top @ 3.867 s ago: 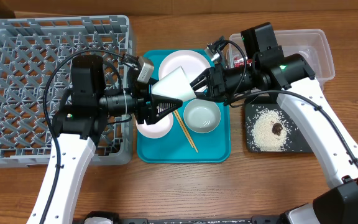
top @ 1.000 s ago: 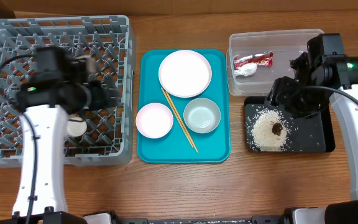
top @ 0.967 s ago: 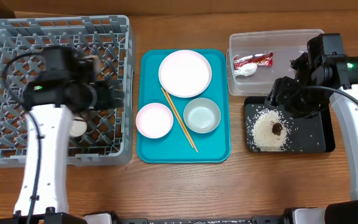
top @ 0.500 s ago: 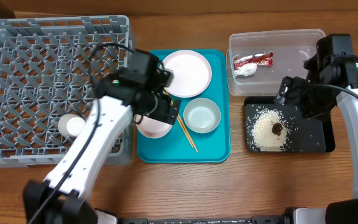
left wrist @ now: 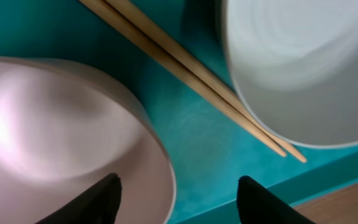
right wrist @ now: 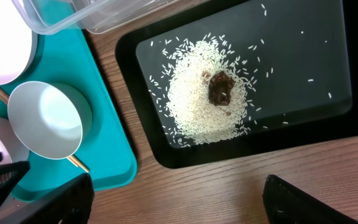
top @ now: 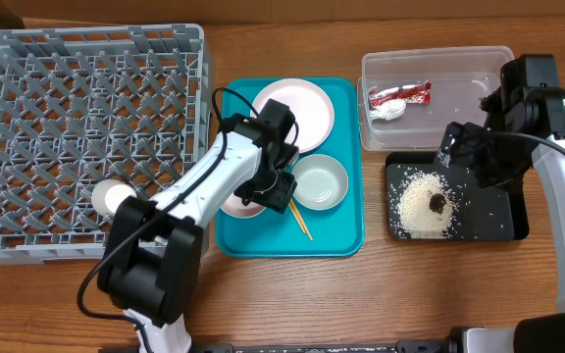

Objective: Sort waste into correct bins and load items into the dishwasher
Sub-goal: 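Move the left gripper to the pink saucer and grasp it, then carry the pink saucer into the dish rack and open the left gripper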

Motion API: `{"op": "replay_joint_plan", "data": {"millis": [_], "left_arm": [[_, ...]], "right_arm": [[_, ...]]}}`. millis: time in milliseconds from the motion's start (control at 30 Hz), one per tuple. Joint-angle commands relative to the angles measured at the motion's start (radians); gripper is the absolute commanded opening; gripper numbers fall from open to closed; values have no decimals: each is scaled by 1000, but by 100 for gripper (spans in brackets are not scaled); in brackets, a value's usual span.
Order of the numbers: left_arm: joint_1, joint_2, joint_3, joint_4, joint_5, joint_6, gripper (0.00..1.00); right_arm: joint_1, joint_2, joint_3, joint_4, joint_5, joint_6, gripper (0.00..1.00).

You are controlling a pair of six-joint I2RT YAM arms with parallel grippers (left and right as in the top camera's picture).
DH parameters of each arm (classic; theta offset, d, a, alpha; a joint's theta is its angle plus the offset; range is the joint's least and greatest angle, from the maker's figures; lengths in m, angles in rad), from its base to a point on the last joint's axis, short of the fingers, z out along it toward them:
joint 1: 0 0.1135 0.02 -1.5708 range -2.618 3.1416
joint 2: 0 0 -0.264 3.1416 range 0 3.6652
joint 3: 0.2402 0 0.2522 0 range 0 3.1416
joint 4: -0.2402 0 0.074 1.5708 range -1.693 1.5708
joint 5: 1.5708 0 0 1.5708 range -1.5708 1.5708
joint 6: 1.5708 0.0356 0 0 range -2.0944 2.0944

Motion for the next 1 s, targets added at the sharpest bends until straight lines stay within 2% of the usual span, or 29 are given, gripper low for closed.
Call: {"op": "replay_joint_plan", "data": {"millis": [0,267,400,533,567,700,967], "left_arm": [[-6,27,1,8,-14,-7,57],[-7,64,0,15,-14,-33,41],[-7,66,-3,10,-14,-58,28],[-6,66,-3,10,-18,-71,7],[-6,66,-3,10,-18,-71,4],[-6,63,24,-26,-13,-79,4],[-4,-8,203,-138,-16,-122,4]], "right_arm": [[-2,-15,14,2,11,3,89],[-2,-15,14,2,11,3,89],[-2,-15,14,-1,11,3,89],[-2,-15,14,-2,11,3,89],[-2,-14,14,-2,11,3,89],[-2,-15,14,-2,11,1,89],[-2,-15,14,-2,11,-1,89]]}}
